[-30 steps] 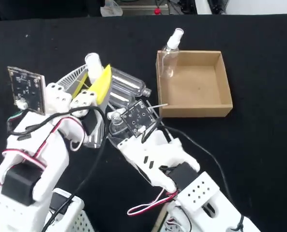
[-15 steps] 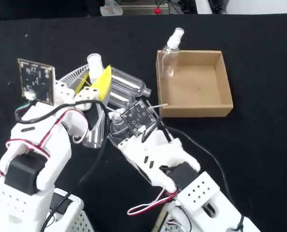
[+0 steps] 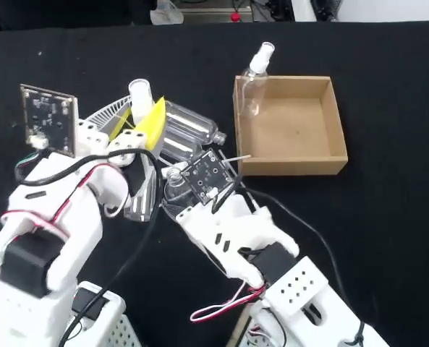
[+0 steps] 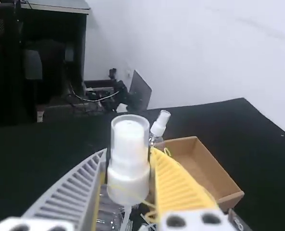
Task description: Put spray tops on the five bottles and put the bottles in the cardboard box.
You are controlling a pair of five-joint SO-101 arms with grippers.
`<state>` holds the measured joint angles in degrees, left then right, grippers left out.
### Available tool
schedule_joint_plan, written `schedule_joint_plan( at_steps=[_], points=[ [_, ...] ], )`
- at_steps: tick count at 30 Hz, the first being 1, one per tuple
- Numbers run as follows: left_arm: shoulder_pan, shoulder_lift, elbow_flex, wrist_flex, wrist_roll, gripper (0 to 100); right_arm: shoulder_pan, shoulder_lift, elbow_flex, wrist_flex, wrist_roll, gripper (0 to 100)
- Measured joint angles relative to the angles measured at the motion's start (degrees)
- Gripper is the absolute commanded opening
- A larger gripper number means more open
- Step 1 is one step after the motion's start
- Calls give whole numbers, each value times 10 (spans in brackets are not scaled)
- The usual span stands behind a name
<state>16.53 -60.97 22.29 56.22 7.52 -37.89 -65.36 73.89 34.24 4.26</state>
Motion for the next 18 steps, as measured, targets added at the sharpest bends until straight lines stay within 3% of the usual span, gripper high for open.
schedule_joint_plan(
  at_steps=[12,18],
  points=[
    [28,1,-3,16,0,45,-1,0,0,0,0,11],
    [31,1,82,-8,0,210,-2,0,0,0,2,11]
  ],
)
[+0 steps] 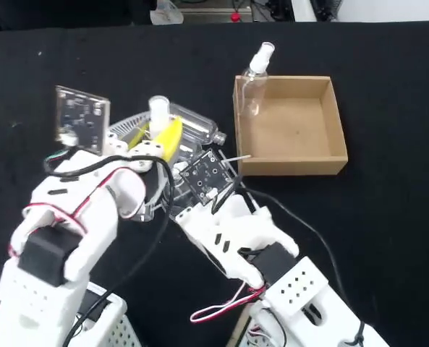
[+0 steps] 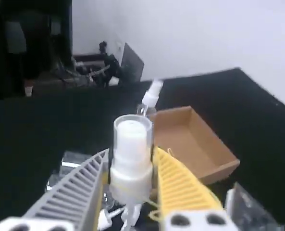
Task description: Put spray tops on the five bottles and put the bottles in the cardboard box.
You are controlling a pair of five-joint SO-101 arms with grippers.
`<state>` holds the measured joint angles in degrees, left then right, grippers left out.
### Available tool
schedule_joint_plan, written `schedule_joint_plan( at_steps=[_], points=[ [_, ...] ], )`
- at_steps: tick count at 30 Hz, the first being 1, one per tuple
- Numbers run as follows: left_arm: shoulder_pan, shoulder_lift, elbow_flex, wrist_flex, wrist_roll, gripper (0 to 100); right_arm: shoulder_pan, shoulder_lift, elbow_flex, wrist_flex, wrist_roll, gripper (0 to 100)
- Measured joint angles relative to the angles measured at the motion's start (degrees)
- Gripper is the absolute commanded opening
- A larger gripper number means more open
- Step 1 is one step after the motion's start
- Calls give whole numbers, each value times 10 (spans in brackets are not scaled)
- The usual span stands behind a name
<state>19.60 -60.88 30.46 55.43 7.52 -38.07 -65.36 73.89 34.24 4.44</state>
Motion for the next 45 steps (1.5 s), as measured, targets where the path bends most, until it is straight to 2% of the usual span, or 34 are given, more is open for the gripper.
schedule_joint_plan(
  at_steps=[3,12,22,30,36,39,45],
  points=[
    [0,0,37,-1,0,215,1,0,0,0,-2,11],
    [-3,0,38,-1,-4,216,1,0,-1,0,-2,11],
    [-107,0,40,-3,-6,216,4,0,-1,0,-2,11],
    [-195,3,129,-28,-53,216,4,0,-1,0,-2,11],
    [-194,4,172,-69,-55,216,4,0,-1,0,-2,11],
    [-166,4,172,-69,-55,216,4,0,-1,0,-2,11],
    [-132,4,137,-5,-56,216,4,0,-1,0,-2,11]
  ],
)
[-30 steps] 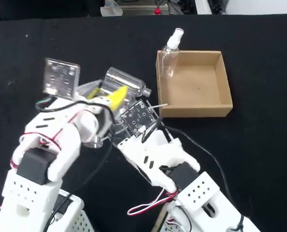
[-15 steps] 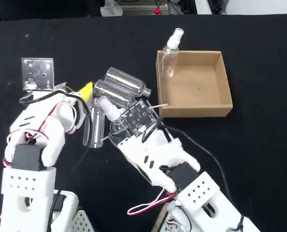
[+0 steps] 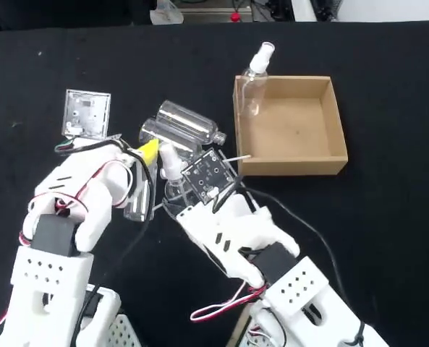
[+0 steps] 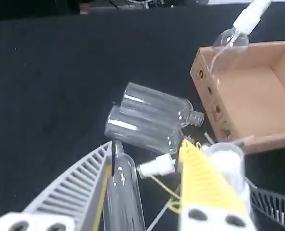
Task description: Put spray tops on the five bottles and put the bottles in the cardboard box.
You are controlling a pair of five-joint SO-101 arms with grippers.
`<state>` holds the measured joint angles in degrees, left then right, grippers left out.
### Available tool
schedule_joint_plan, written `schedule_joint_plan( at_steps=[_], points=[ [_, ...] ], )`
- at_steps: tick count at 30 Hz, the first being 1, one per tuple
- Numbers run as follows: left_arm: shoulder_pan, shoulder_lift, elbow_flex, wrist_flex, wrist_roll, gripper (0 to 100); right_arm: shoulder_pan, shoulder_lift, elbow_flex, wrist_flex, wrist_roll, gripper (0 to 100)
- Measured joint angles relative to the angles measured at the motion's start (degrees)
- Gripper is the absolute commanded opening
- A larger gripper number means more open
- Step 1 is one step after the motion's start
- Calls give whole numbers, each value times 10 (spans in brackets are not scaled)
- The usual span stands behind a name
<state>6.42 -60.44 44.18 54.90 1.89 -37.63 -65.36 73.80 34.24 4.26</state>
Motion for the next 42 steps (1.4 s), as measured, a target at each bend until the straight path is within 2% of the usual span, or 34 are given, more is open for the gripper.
schedule_joint_plan(
  at_steps=[6,11,20,25,32,42],
  points=[
    [1,0,-7,34,-4,216,0,0,0,0,0,11],
    [-2,0,-14,33,-4,216,0,0,0,0,0,11],
    [-14,0,30,-117,-4,216,0,0,0,0,0,11],
    [-22,0,30,-135,-4,216,-1,0,4,0,0,11],
    [-1,0,7,-22,-4,216,-1,0,4,0,0,11],
    [12,0,-113,105,-4,216,-1,0,4,0,0,11]
  ],
)
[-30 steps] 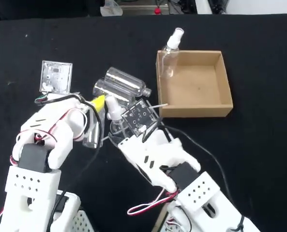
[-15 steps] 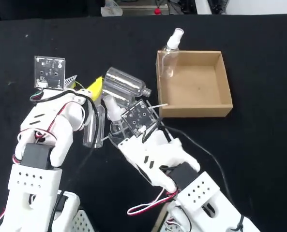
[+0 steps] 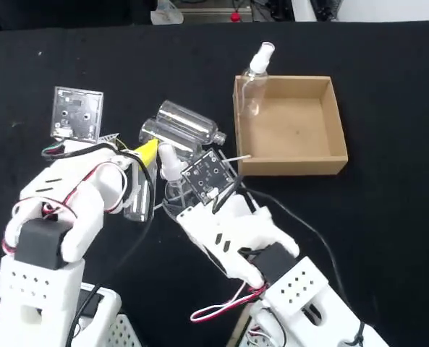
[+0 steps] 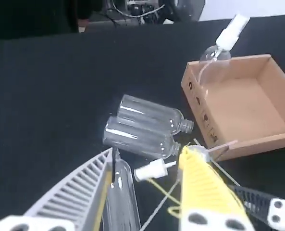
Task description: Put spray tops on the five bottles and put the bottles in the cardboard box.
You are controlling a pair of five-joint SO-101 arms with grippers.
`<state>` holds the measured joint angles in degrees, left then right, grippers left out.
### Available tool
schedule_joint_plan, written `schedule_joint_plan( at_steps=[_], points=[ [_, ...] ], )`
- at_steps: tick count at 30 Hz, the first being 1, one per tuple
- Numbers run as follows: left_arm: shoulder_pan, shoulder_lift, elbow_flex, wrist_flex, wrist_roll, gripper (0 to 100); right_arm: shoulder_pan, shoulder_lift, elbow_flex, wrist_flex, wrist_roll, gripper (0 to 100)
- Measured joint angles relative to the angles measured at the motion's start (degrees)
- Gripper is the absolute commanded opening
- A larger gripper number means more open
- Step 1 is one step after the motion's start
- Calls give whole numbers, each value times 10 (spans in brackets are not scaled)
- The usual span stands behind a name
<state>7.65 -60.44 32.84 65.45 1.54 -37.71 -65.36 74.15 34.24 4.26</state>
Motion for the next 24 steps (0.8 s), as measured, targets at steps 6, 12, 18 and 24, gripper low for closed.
schedule_joint_plan(
  at_steps=[6,12,18,24],
  points=[
    [5,4,-22,-49,0,216,0,0,0,0,0,11],
    [5,74,-22,-69,-18,216,0,0,0,0,0,11],
    [7,91,-58,-38,-20,216,0,0,0,0,0,11],
    [45,98,-105,33,-19,216,0,0,0,0,0,11]
  ],
)
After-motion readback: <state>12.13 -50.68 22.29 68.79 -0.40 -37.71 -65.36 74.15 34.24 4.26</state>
